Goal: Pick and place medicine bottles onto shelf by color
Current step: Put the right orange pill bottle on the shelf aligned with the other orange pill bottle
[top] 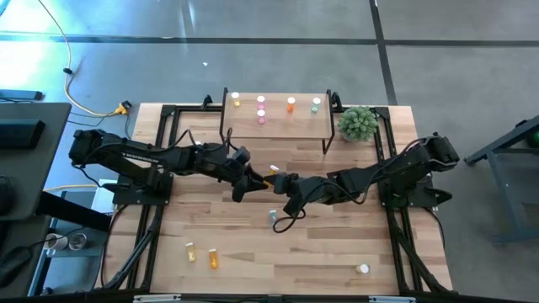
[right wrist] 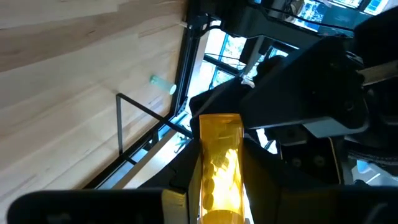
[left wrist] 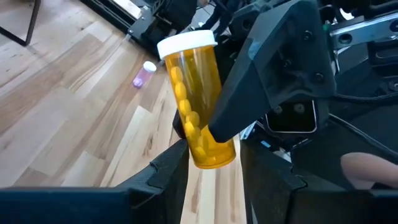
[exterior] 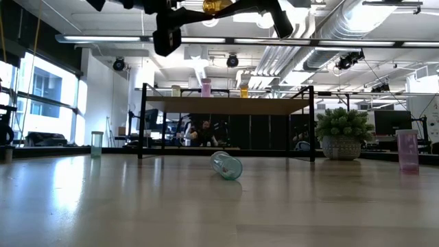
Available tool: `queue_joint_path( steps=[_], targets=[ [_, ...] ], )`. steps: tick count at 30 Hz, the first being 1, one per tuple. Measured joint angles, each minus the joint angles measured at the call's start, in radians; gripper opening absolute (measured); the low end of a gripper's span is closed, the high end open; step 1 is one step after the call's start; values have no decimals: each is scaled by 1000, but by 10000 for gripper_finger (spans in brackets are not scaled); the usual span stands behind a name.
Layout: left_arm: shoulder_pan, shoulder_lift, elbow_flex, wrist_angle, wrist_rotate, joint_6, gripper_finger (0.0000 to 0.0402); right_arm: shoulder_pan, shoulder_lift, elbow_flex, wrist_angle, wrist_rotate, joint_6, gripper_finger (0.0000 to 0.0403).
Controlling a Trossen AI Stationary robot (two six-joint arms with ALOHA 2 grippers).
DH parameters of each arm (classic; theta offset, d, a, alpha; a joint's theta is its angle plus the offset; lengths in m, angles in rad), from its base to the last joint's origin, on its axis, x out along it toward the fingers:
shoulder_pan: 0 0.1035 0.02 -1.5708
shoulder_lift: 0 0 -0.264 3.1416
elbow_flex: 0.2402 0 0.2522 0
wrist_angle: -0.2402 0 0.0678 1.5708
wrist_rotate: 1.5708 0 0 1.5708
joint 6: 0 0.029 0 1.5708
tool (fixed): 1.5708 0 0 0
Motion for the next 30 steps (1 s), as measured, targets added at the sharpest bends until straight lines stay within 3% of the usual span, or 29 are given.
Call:
queue_joint_path(
  steps=[20, 30],
  targets=[
    [26, 5, -1, 15, 9, -12, 135, -1, -1, 0, -2, -35, -64, 83],
    [27, 5, -1, 15, 6, -22, 95, 0, -1, 0, -1, -34, -129, 83]
  ],
)
